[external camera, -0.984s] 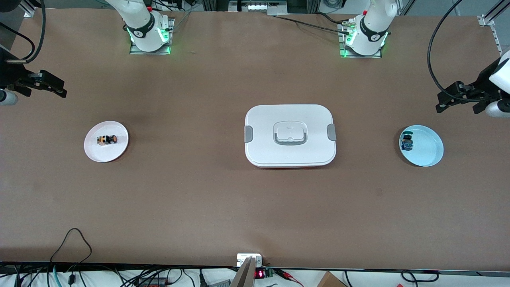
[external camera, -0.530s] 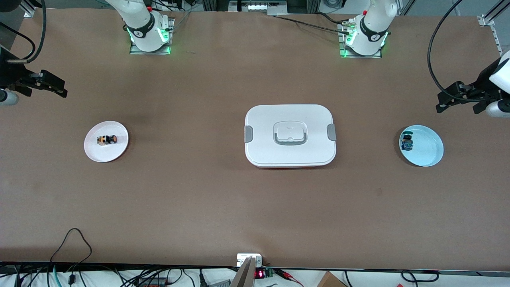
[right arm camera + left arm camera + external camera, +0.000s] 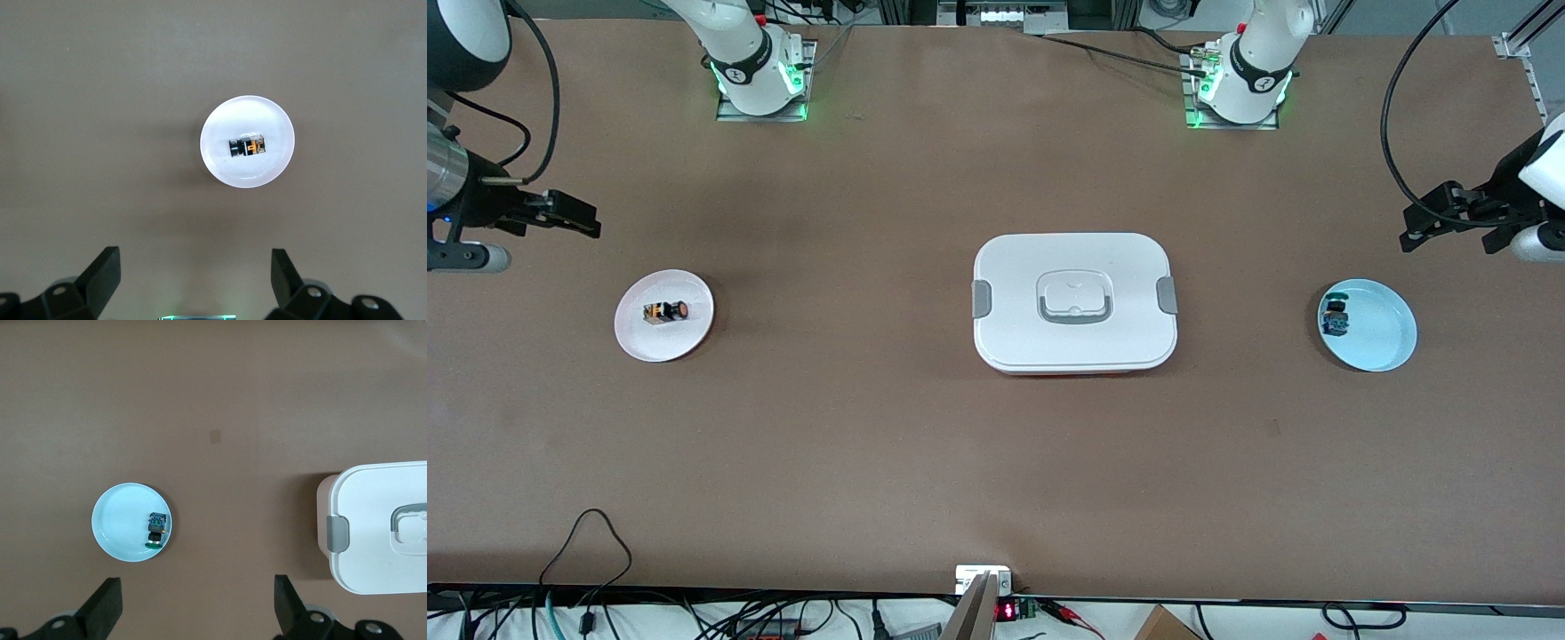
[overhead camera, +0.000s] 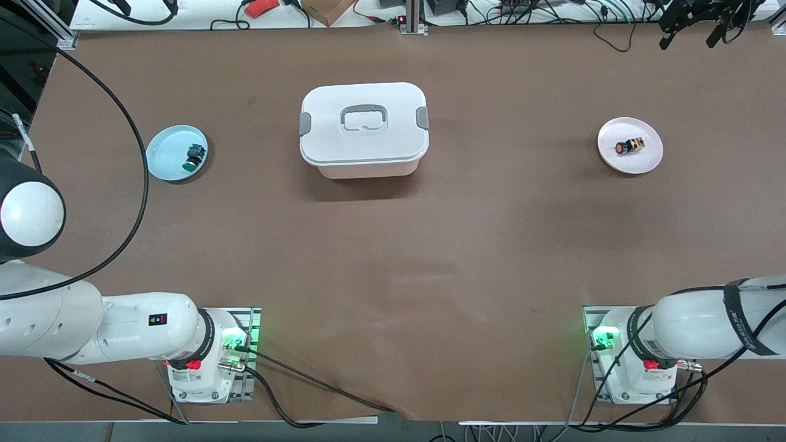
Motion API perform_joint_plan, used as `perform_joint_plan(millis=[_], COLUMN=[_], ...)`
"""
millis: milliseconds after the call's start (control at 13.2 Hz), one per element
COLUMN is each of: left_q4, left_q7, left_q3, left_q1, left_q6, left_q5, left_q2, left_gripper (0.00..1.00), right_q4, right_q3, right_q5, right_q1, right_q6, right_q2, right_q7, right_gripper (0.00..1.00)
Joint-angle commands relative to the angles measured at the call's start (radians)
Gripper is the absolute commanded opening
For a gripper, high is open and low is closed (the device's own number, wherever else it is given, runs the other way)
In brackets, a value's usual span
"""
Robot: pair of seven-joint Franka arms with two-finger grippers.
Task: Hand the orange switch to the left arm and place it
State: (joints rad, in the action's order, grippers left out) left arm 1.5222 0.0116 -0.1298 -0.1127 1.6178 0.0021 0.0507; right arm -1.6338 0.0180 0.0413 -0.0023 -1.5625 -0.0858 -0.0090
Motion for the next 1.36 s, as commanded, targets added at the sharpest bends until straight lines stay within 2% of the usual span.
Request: perform_joint_plan(millis=[0, 151, 303, 454, 606, 833, 1135, 1287], left_q4=[-0.028, -0.028, -0.028, -0.028, -0.028, -0.028, -0.028, -0.028], left_q7=[-0.016, -0.016, -0.016, -0.016, -0.016, -0.016, -0.016, -0.016], left_q3=[-0.001, -0.001, 0.001, 0.001, -0.001, 0.001, 0.001, 0.003], left_q1=[-0.002, -0.004, -0.002, -0.002, -0.002, -0.004, -0.004, -0.004], left_q6=[-0.021, -0.021, -0.021, -0.021, -0.021, -0.021, -0.021, -0.021], left_q5=[0.015, 0.015, 0.015, 0.015, 0.015, 0.015, 0.015, 0.015], left_q2=[0.014, 0.014, 0.014, 0.014, 0.014, 0.014, 0.014, 0.015], left_gripper=[1.00, 1.00, 1.00, 1.00, 1.00, 1.00, 1.00, 1.00], right_q4=[0.022, 0.022, 0.022, 0.020, 0.020, 0.020, 0.011, -0.070], right_q3=[-0.003, -0.007, -0.004, -0.003, -0.003, -0.003, -0.003, -0.003], right_q5=[-0.011, -0.011, -0.061, -0.066, -0.040, 0.057, 0.057, 0.060], right_q1=[-0.002, 0.004, -0.008, -0.010, -0.008, -0.001, 0.001, -0.002], right_q6=[0.016, -0.002, -0.065, -0.079, -0.086, -0.132, -0.142, -0.224], right_q2=[-0.031, -0.051, -0.080, -0.104, -0.133, -0.186, -0.254, -0.267], right_q7=[0.003, 0.004, 0.012, 0.003, -0.005, -0.006, 0.006, -0.009], right_gripper=[1.00, 1.00, 1.00, 1.00, 1.00, 1.00, 1.00, 1.00])
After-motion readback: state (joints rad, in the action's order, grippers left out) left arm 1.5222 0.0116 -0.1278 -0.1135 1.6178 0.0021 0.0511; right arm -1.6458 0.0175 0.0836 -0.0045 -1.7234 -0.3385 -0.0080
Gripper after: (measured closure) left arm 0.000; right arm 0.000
